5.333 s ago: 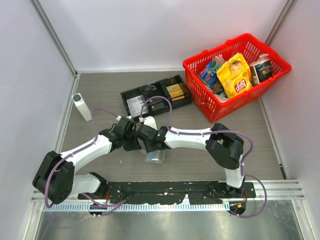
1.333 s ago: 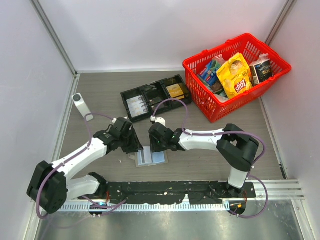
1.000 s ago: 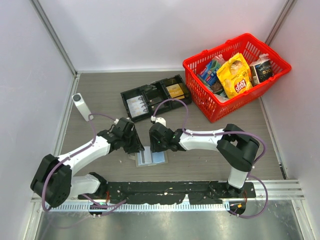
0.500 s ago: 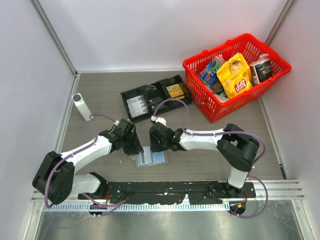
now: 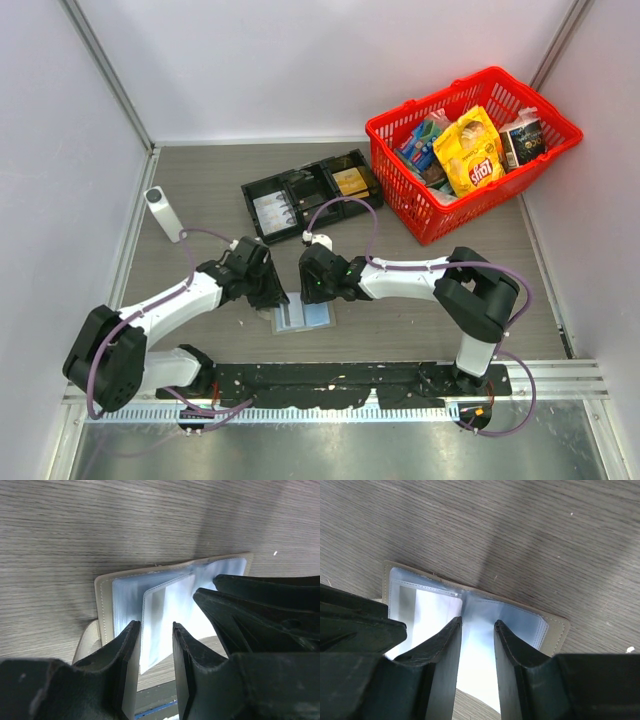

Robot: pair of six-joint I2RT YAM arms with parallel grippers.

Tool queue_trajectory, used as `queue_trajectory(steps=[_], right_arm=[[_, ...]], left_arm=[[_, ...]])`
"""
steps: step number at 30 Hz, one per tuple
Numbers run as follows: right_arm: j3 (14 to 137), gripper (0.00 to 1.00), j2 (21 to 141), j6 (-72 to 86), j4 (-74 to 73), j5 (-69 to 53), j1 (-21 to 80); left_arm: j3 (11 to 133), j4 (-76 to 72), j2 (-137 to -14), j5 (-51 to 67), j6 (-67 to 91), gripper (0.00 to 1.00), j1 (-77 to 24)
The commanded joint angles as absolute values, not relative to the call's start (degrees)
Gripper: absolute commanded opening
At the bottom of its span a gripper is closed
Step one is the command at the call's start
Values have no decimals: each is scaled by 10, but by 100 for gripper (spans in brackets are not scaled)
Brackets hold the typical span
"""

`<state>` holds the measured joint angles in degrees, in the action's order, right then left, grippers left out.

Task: Take the credit cards out of the card holder
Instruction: Open the card holder at the center of the board.

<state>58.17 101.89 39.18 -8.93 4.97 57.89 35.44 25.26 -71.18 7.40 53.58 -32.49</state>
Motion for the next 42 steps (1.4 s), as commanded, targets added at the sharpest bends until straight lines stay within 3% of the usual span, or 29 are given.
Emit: queue_trajectory(steps=[1,10,28,37,42], right_arm=[[567,38,1044,386,-120,65,571],[556,41,1004,393,-105,96,570],[431,46,773,425,-74,282,563],[391,45,719,403,-37,215,561],[381,42,734,403,16,147,561]], left_arm=[[381,235,-689,99,533,34,-323],[385,204,-693,137,543,34,-323],[465,148,-809,158,555,33,-398],[513,127,-915,158,550,30,-422],[527,166,-850,98,524,32,-411]])
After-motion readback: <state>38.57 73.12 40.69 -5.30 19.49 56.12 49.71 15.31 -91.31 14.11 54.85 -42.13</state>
